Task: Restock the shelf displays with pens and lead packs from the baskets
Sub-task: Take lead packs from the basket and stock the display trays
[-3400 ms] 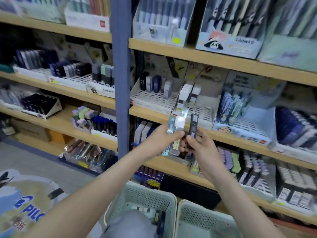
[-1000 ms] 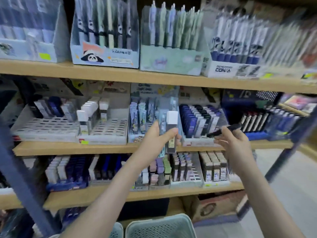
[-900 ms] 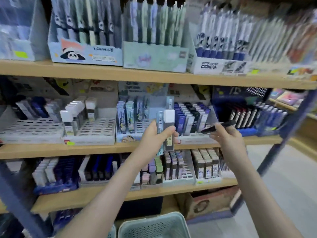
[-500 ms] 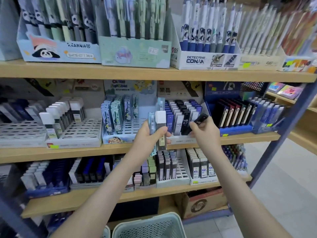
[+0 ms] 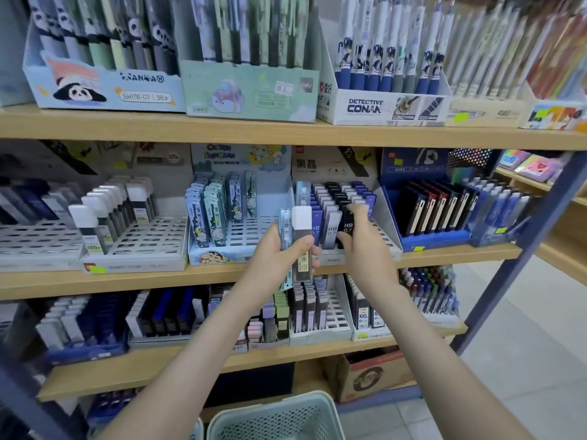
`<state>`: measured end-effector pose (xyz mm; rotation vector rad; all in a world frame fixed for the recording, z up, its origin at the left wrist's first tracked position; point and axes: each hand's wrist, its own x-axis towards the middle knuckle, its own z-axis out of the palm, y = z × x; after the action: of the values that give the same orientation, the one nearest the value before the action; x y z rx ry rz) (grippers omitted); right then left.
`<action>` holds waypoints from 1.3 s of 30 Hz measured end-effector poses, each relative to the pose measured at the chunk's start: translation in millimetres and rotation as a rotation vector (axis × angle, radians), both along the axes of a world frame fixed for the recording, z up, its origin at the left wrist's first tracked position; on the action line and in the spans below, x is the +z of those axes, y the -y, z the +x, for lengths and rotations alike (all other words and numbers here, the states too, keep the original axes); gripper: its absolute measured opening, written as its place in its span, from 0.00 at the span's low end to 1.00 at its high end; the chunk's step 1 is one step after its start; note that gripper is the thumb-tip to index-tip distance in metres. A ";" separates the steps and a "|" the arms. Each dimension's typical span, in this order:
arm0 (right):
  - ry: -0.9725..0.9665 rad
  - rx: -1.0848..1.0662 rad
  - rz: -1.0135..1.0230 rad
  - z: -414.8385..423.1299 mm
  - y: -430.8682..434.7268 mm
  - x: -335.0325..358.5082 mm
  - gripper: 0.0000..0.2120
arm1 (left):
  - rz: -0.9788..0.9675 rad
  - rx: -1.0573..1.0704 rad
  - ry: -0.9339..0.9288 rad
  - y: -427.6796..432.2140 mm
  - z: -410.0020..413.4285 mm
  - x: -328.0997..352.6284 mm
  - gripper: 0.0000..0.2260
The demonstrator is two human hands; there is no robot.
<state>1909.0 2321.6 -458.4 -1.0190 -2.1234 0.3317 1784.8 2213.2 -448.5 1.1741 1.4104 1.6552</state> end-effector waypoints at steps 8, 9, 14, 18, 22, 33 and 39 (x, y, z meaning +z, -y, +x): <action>-0.294 0.200 -0.254 -6.3 50.8 23.4 0.11 | 0.003 0.019 -0.074 10.4 -7.3 -12.2 0.11; -0.266 0.249 -0.362 -11.2 56.0 25.8 0.08 | -0.005 0.013 -0.101 13.7 -9.9 -13.2 0.12; -0.335 0.431 -0.652 -28.2 69.8 36.3 0.08 | -0.046 -0.019 -0.149 40.8 -28.4 -14.1 0.09; -0.380 0.501 -0.742 -51.2 84.5 35.7 0.08 | -0.032 0.053 -0.119 65.6 -49.0 -13.6 0.04; -0.461 0.562 -0.878 -83.7 100.8 32.6 0.07 | -0.006 0.145 -0.083 90.5 -73.4 -13.3 0.05; -0.434 0.699 -0.733 -176.6 134.0 46.1 0.03 | 0.168 0.353 0.002 176.9 -175.6 7.6 0.10; -0.342 0.463 -0.452 -223.9 131.8 54.5 0.09 | 0.201 0.367 0.105 203.4 -215.1 -0.6 0.09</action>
<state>1685.1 2189.8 -403.9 -0.6275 -1.9836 1.1672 1569.7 2009.8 -449.2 0.9558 1.4846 2.1225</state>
